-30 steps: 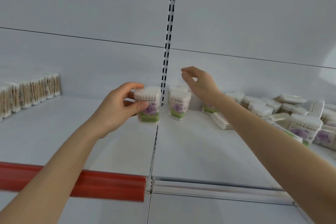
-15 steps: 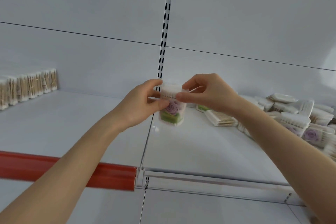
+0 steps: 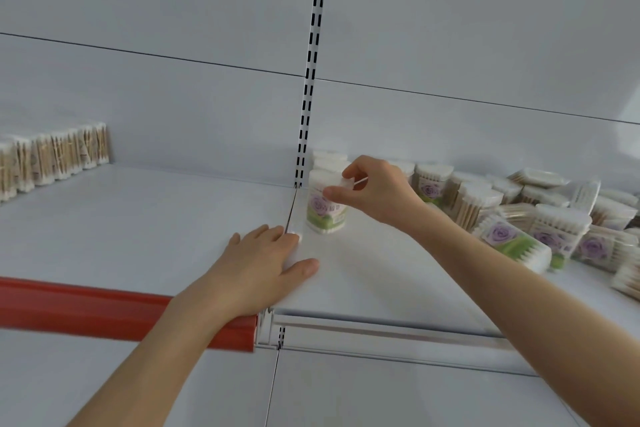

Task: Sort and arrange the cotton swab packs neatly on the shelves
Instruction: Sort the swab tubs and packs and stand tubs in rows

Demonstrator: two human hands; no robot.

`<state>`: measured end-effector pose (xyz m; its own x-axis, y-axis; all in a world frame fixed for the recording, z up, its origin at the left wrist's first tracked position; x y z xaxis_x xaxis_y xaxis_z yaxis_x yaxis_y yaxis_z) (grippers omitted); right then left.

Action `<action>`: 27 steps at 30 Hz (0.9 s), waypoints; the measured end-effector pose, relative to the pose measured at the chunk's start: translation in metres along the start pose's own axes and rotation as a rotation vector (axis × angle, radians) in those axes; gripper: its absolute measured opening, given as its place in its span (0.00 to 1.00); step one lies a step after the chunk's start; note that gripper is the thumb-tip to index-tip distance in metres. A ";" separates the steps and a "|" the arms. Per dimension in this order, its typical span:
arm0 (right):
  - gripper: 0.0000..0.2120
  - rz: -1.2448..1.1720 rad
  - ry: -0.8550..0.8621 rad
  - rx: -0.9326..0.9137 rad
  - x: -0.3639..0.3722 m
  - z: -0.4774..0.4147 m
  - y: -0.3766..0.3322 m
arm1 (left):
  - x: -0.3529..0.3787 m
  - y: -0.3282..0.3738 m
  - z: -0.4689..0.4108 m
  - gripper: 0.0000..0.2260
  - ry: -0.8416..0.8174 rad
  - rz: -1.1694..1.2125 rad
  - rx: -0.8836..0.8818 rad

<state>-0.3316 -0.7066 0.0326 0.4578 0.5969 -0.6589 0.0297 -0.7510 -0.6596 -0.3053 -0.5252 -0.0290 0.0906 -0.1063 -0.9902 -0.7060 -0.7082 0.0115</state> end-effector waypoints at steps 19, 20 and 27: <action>0.19 0.664 -0.007 0.104 -0.041 -0.062 0.069 | 0.001 0.000 -0.002 0.50 0.012 0.014 -0.003; 0.18 0.658 0.000 0.094 -0.041 -0.062 0.071 | 0.002 -0.001 -0.002 0.50 0.014 0.015 -0.004; 0.21 0.532 -0.026 0.088 -0.049 -0.064 0.074 | 0.006 -0.003 -0.004 0.47 0.052 0.005 0.011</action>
<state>-0.2951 -0.8095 0.0398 0.3667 0.1478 -0.9185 -0.2755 -0.9258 -0.2589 -0.2999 -0.5268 -0.0341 0.1229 -0.1460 -0.9816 -0.7140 -0.6999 0.0147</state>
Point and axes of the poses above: each hand's wrist, its own z-axis away from the middle knuckle, its own x-axis out of the palm, y = z × x, the point moved 1 cm from there along -z, towards the middle knuckle, and after that the axes turned 9 degrees about -z, right-handed, at the moved point
